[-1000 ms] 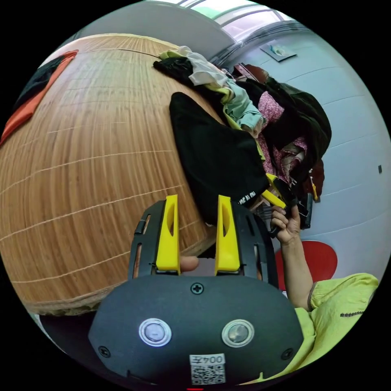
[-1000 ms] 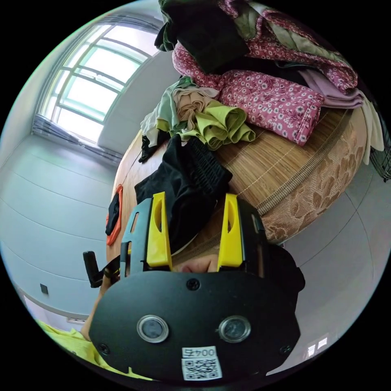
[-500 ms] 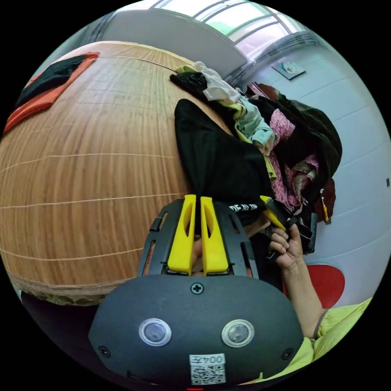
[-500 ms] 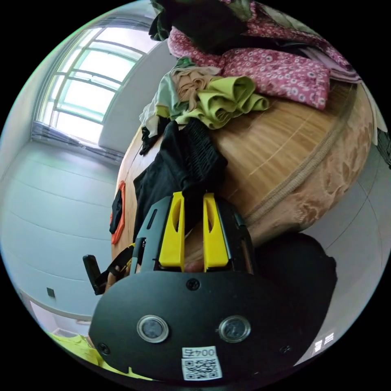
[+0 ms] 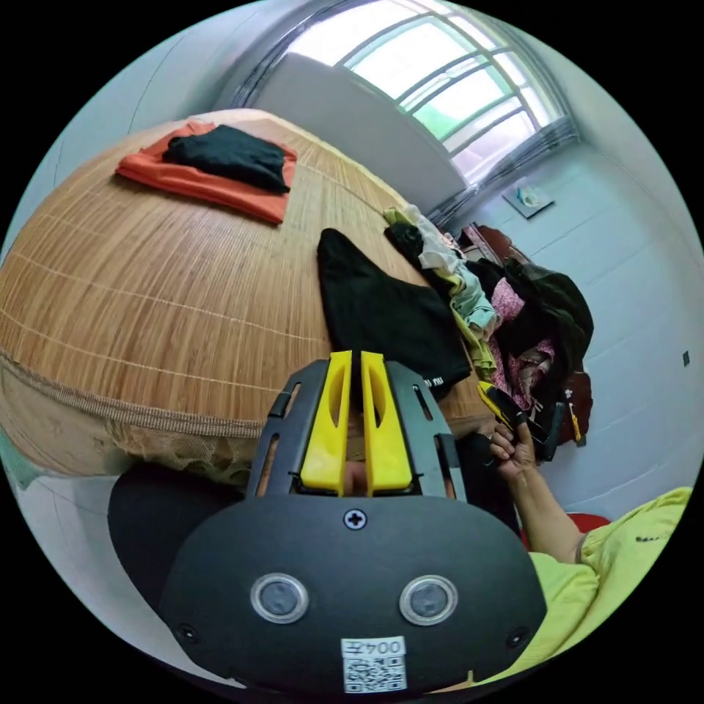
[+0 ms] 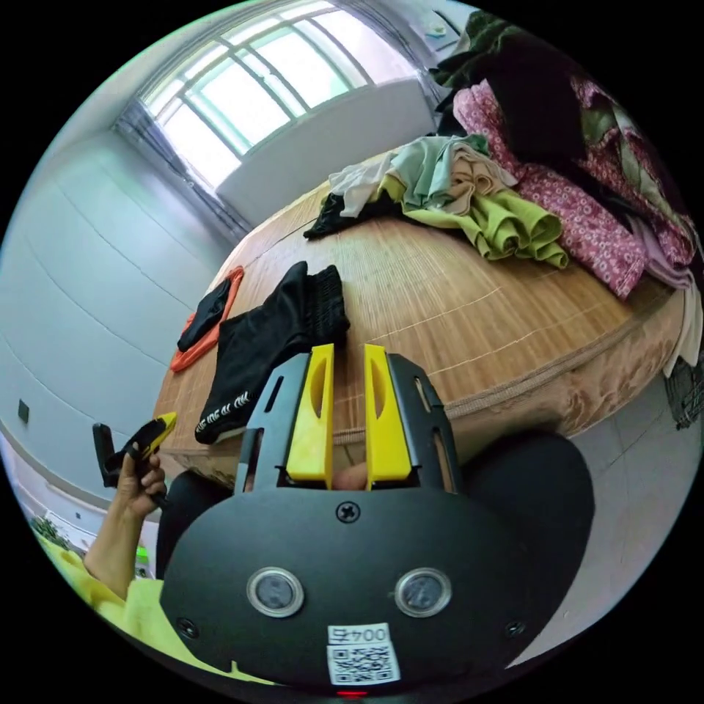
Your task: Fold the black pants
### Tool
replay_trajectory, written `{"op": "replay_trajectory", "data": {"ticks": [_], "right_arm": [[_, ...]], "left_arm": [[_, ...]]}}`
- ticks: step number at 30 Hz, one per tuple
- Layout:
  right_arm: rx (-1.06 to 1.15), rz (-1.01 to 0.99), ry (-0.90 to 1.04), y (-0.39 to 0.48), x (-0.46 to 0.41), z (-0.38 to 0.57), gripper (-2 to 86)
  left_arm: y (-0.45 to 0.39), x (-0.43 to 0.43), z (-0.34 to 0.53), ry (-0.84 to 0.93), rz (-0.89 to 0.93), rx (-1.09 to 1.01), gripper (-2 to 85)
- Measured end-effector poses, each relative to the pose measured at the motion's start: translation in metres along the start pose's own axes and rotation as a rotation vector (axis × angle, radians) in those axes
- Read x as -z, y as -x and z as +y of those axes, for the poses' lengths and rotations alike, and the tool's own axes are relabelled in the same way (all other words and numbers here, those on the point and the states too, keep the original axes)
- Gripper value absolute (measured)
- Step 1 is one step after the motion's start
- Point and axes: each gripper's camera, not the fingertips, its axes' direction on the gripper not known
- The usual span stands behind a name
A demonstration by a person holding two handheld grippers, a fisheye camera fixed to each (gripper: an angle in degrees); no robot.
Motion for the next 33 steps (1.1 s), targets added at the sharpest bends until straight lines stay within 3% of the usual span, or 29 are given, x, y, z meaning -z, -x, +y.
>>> {"op": "replay_trajectory", "data": {"ticks": [2, 5, 8, 10, 11, 13, 15, 17, 20, 27, 33], "right_arm": [[0.105, 0.034, 0.031, 0.020, -0.003, 0.007, 6.6], [0.251, 0.045, 0.028, 0.057, -0.018, 0.012, 9.3], [0.295, 0.052, -0.012, 0.080, -0.035, 0.007, 9.1], [0.260, 0.127, 0.014, 0.082, -0.049, 0.006, 5.1], [0.251, 0.234, 0.094, 0.080, -0.064, 0.010, 1.5], [0.229, 0.255, 0.135, 0.069, -0.072, 0.023, 1.0], [0.145, 0.101, 0.051, 0.051, -0.055, 0.036, 1.3], [0.097, -0.008, -0.117, 0.040, -0.028, 0.048, 4.3], [0.092, -0.114, -0.179, 0.048, -0.025, 0.049, 7.6], [0.154, -0.097, -0.139, 0.076, -0.054, 0.053, 10.0], [0.166, -0.105, -0.073, 0.084, -0.067, 0.066, 10.6]], "left_arm": [[-0.020, -0.014, -0.003, 0.015, -0.014, -0.055, 2.0], [-0.062, -0.046, -0.009, 0.053, -0.179, -0.213, 1.4], [-0.094, -0.082, -0.009, 0.090, -0.349, -0.377, 1.1], [-0.098, -0.119, -0.003, 0.212, -0.412, -0.448, 1.0], [-0.098, -0.118, 0.000, 0.164, -0.412, -0.446, 0.9], [-0.093, -0.115, -0.009, 0.190, -0.348, -0.351, 0.8], [-0.095, -0.109, -0.023, 0.244, -0.280, -0.306, 0.7], [-0.108, -0.095, -0.038, 0.169, -0.210, -0.312, 0.7], [-0.146, -0.103, -0.075, 0.099, -0.195, -0.385, 0.7], [-0.243, -0.218, -0.171, 0.261, -0.221, -0.564, 0.6], [-0.277, -0.301, -0.186, 0.509, -0.315, -0.712, 0.6]]}}
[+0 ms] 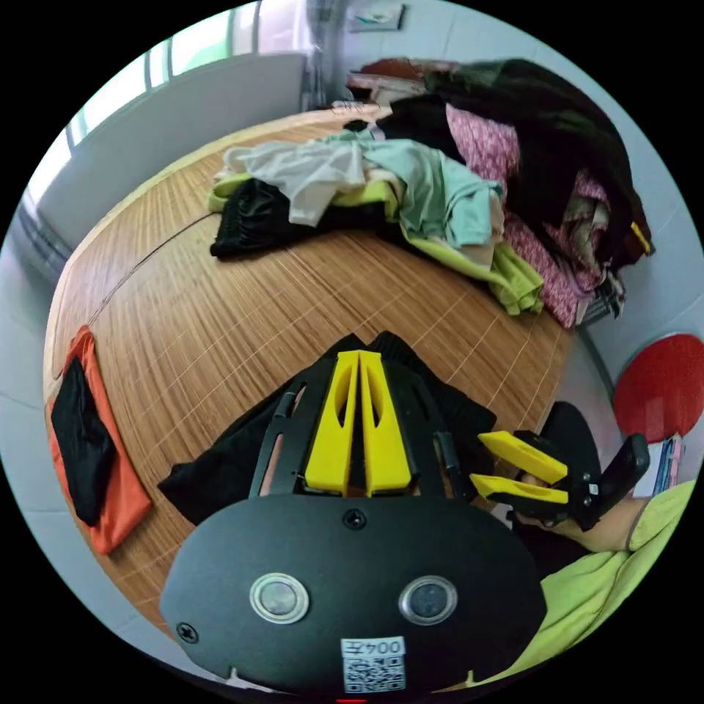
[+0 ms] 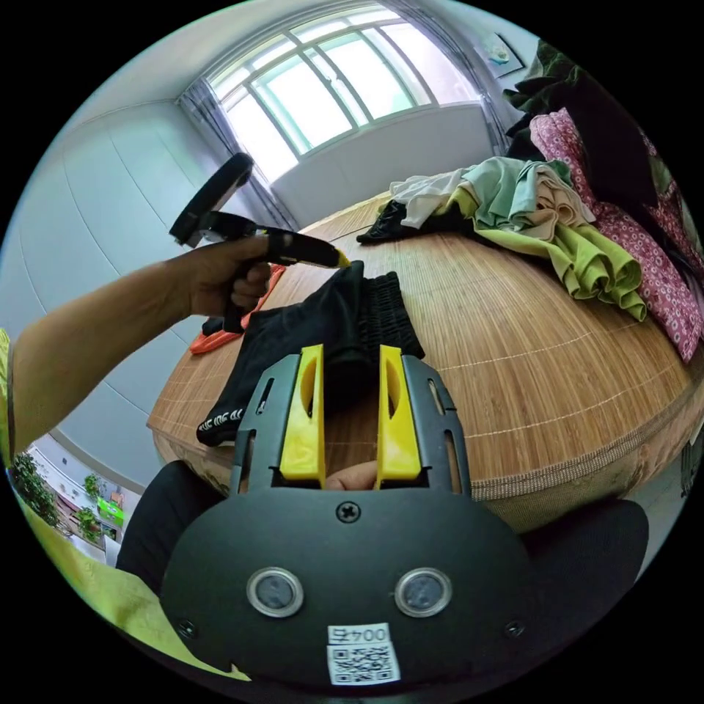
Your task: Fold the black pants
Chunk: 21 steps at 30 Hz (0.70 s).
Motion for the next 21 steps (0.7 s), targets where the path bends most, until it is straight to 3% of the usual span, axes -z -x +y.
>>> {"op": "replay_trajectory", "data": {"ticks": [4, 6, 8, 10, 12, 17, 21], "right_arm": [[0.081, 0.101, -0.019, 0.021, -0.003, 0.003, 3.8], [0.206, 0.137, -0.107, 0.046, 0.010, 0.009, 3.3], [0.304, 0.272, -0.055, 0.066, -0.005, 0.020, 3.0], [0.253, 0.305, 0.069, 0.058, -0.025, 0.023, 3.2], [0.237, 0.271, 0.065, 0.053, -0.026, 0.025, 3.7], [0.093, 0.213, -0.083, 0.034, 0.007, 0.031, 7.4], [0.098, 0.189, -0.195, 0.031, 0.031, 0.035, 6.7]], "left_arm": [[-0.002, -0.025, -0.015, 0.014, 0.034, 0.028, 0.6], [0.001, -0.031, -0.019, -0.014, 0.060, 0.080, 0.6], [0.006, -0.039, -0.020, -0.029, 0.062, 0.147, 0.5], [0.009, -0.050, -0.019, -0.043, 0.072, 0.207, 0.6], [0.011, -0.053, -0.018, -0.063, 0.094, 0.244, 0.6], [0.015, -0.016, 0.001, -0.233, 0.153, 0.252, 0.6], [0.024, 0.041, 0.071, -0.333, 0.117, 0.217, 0.6]]}}
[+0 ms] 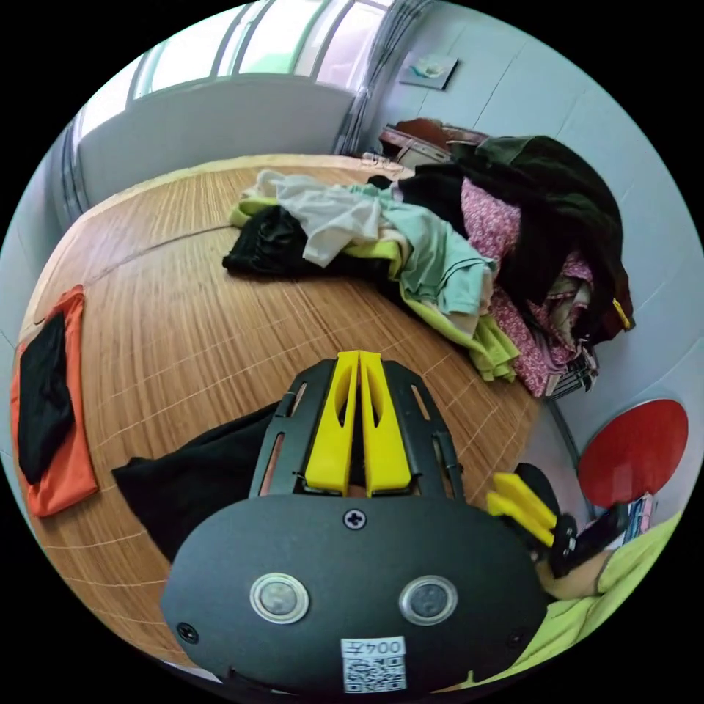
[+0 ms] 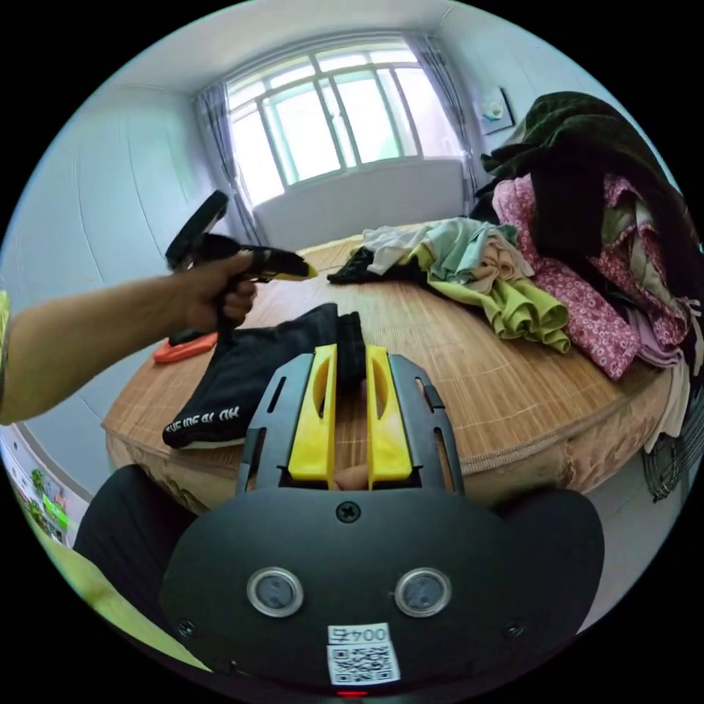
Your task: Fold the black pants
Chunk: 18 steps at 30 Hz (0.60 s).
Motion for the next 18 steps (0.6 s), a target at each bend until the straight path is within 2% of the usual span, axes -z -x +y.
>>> {"op": "replay_trajectory", "data": {"ticks": [3, 6, 8, 11, 14, 18], "right_arm": [[0.115, -0.001, 0.010, 0.022, -0.008, -0.007, 4.6], [0.241, 0.025, 0.127, 0.050, -0.042, -0.015, 4.4], [0.252, 0.104, 0.325, 0.053, -0.086, -0.008, 4.2], [0.268, 0.106, 0.297, 0.057, -0.071, -0.020, 4.3], [0.200, 0.108, 0.223, 0.056, -0.040, -0.031, 5.7], [0.019, -0.003, 0.300, 0.051, -0.049, -0.027, 6.6]], "left_arm": [[0.013, 0.042, 0.072, 0.006, -0.135, -0.026, 0.6], [0.031, 0.046, 0.148, 0.052, -0.248, 0.035, 0.6], [0.042, 0.025, 0.183, 0.155, -0.234, 0.075, 0.6], [0.053, 0.038, 0.213, 0.066, -0.244, 0.177, 0.6], [0.067, 0.072, 0.226, -0.074, -0.228, 0.246, 0.6], [0.080, 0.056, 0.236, -0.003, -0.199, 0.141, 0.6]]}}
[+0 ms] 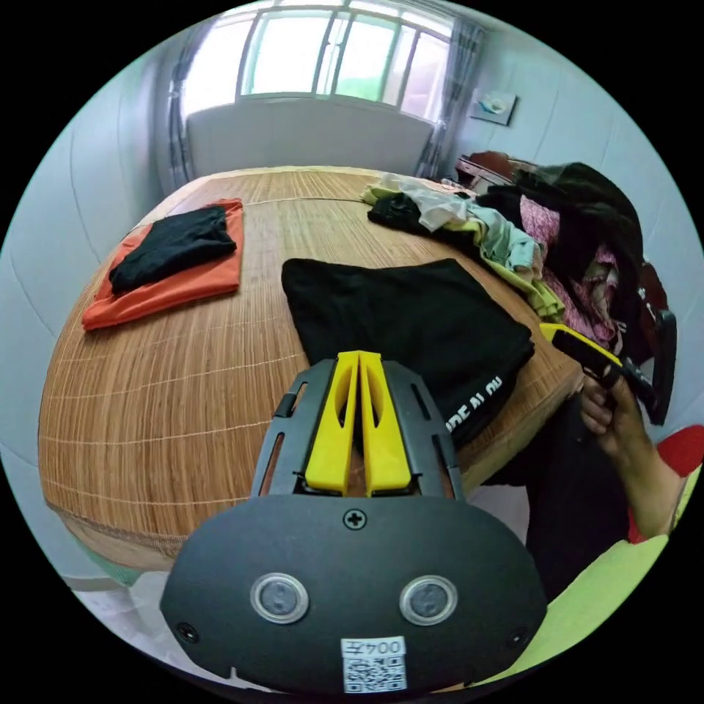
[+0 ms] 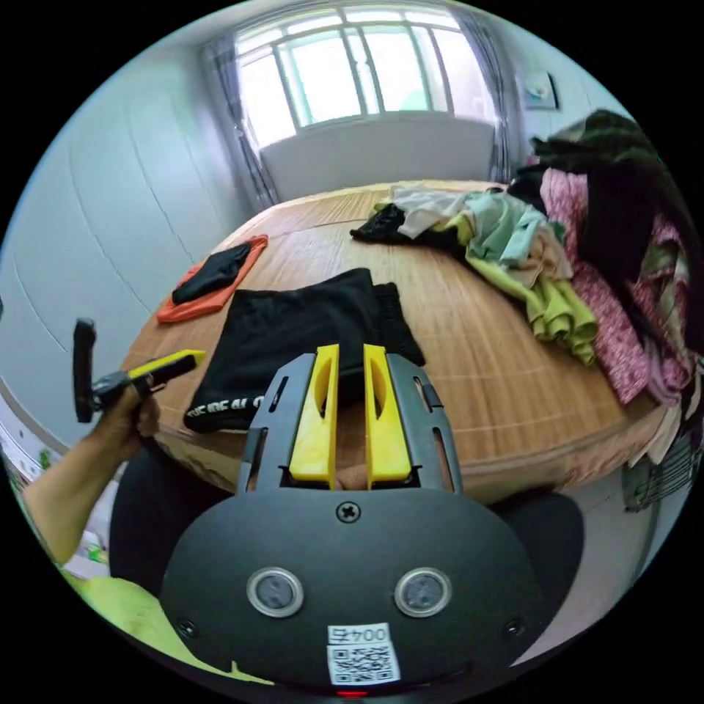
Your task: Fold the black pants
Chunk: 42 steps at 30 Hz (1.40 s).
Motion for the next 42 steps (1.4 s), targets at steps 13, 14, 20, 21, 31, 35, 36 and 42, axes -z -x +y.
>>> {"op": "replay_trajectory", "data": {"ticks": [13, 14, 20, 21, 31, 35, 36, 42], "right_arm": [[0.224, 0.155, 0.162, -0.044, -0.064, -0.111, 3.9], [0.216, 0.133, 0.112, -0.047, -0.043, -0.117, 3.7], [0.165, -0.142, 0.035, -0.044, 0.026, -0.030, 5.8], [0.167, -0.165, 0.032, -0.041, 0.027, -0.015, 6.1], [0.149, -0.152, 0.081, -0.006, 0.013, 0.093, 7.3], [0.118, -0.142, 0.099, -0.009, 0.004, 0.090, 7.1], [0.118, -0.144, 0.093, -0.009, 0.004, 0.089, 7.0], [0.136, -0.124, 0.094, 0.002, -0.009, 0.078, 5.4]], "left_arm": [[-0.077, -0.023, 0.053, -0.053, 0.196, 0.224, 1.0], [-0.078, -0.016, 0.056, -0.093, 0.194, 0.221, 1.1], [0.000, 0.037, 0.081, -0.280, 0.020, 0.200, 2.8], [0.030, 0.041, 0.085, -0.283, 0.010, 0.243, 4.0], [0.132, 0.001, 0.061, -0.139, 0.165, 0.327, 11.5], [0.140, -0.009, 0.061, -0.135, 0.183, 0.352, 11.9], [0.145, -0.013, 0.064, -0.140, 0.215, 0.388, 11.9], [0.151, -0.034, 0.066, -0.120, 0.291, 0.450, 10.0]]}}
